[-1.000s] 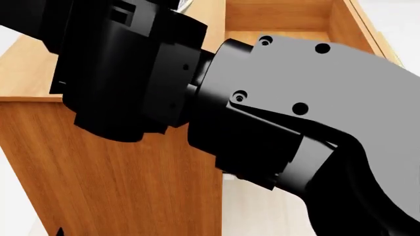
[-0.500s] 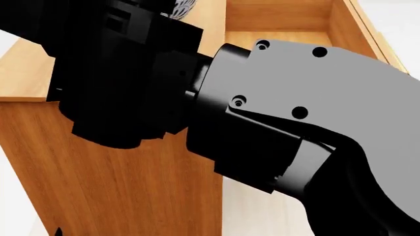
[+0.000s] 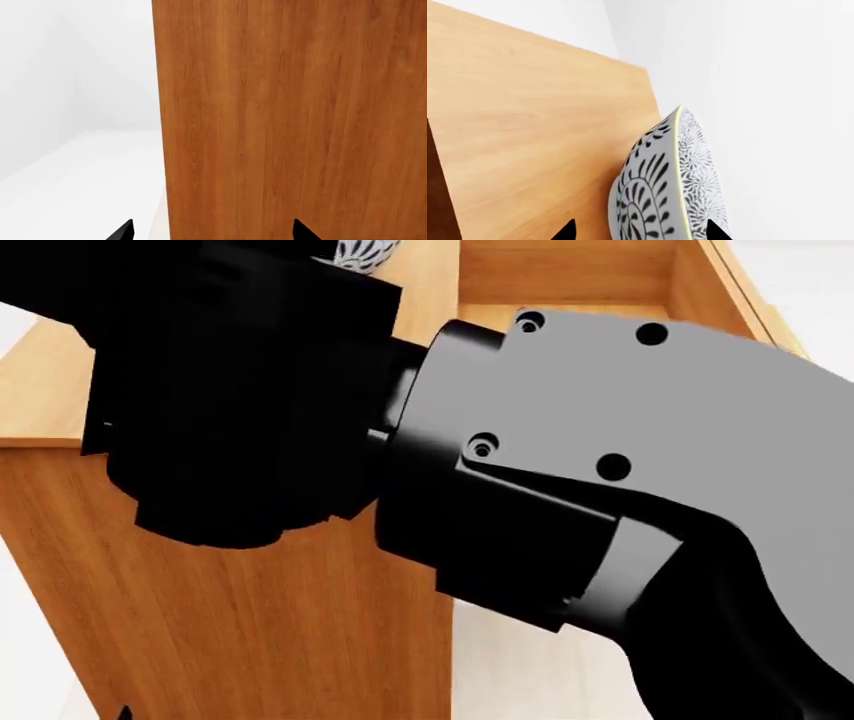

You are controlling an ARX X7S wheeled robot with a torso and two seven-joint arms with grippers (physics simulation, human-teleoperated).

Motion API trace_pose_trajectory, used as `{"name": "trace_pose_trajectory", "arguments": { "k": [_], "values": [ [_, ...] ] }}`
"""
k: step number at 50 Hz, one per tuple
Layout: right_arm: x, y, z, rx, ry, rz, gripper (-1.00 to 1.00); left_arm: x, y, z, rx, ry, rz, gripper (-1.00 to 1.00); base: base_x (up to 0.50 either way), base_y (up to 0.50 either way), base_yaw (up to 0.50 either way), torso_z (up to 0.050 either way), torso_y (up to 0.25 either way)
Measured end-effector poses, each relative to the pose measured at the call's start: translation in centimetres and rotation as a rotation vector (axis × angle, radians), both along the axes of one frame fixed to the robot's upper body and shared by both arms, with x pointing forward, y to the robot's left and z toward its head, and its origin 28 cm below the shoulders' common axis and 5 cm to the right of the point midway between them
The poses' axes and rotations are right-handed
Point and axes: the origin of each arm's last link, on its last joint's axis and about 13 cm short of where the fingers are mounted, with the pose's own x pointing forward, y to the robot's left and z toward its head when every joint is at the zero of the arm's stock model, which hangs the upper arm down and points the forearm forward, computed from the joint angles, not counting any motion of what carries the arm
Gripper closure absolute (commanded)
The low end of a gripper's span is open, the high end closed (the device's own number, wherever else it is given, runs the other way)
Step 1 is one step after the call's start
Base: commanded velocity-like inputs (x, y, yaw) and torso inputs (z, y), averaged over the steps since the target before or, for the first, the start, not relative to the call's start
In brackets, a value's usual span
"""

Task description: Put the bowl on top of the cabinet.

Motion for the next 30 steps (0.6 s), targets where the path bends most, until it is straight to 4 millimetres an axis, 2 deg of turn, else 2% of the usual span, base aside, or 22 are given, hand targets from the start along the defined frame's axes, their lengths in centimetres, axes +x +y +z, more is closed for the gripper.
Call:
{"name": "trace_pose_trajectory", "arguments": {
  "k": [14, 30],
  "values": [
    [-2.8, 0.2, 1.0, -0.044, 0.001, 0.074, -1.00, 0.1, 0.0, -0.1, 0.002, 0.001, 0.000, -1.00, 0.00, 0.00, 0.00, 0.000, 0.000],
    [-6.1, -2.2, 3.1, -0.060, -0.043, 0.102, -1.00, 0.1, -0.1, -0.4, 0.012, 0.011, -0.002, -1.00, 0.00, 0.00, 0.00, 0.000, 0.000]
  ]
}}
